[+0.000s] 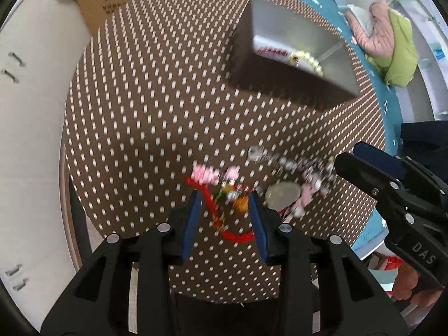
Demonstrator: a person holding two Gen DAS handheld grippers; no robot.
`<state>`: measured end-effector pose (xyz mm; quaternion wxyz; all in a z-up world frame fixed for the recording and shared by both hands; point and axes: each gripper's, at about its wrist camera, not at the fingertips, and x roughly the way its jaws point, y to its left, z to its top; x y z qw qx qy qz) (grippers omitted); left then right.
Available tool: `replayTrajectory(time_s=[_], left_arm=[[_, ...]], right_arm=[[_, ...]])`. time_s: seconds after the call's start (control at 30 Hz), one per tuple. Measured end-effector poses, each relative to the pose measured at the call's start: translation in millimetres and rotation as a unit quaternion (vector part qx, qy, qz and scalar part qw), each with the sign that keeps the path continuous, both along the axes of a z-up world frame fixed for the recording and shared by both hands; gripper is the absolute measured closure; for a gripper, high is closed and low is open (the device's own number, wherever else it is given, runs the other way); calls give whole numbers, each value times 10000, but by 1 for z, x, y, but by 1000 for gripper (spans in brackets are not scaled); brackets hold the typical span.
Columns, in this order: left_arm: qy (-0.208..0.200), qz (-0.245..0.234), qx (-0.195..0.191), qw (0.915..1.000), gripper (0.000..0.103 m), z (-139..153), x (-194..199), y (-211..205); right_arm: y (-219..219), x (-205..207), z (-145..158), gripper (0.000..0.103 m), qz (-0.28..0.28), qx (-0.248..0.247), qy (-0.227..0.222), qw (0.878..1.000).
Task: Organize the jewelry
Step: 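Lift both tools out of the tray back toward the jewelry pile, then grasp the red string charm bracelet with the left tool while the right tool grasps the jade pendant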
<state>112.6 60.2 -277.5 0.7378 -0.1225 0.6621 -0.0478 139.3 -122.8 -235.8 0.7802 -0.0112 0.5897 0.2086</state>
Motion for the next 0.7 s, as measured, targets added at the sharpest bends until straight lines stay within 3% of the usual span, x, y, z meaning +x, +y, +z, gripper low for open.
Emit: replayTrajectory(time_s=[0.27,0.33,0.47,0.53,0.6,0.7], left_arm=[[415,-94,158,9990,67,-28,-19,1],[366,-119,133,9992,61,-28,-20,-4],[277,-212,261,9991,61,-27,-19,-14],[250,-294,431,9983,68,-25,-13,-26],[202,-400,705,9965,84,-24,-13,-30],[217,-275,713,9968,98,-23,-8,-26]], right_arm=[[12,-14,-25,58,240,-208,334,9989],[14,-17,-29,58,308,-218,390,9985],[20,-19,-36,58,386,-278,466,9978],[21,-19,-38,58,419,-316,473,9975],[23,-18,-39,58,437,-324,496,9973],[25,-18,-41,58,479,-323,519,9970]])
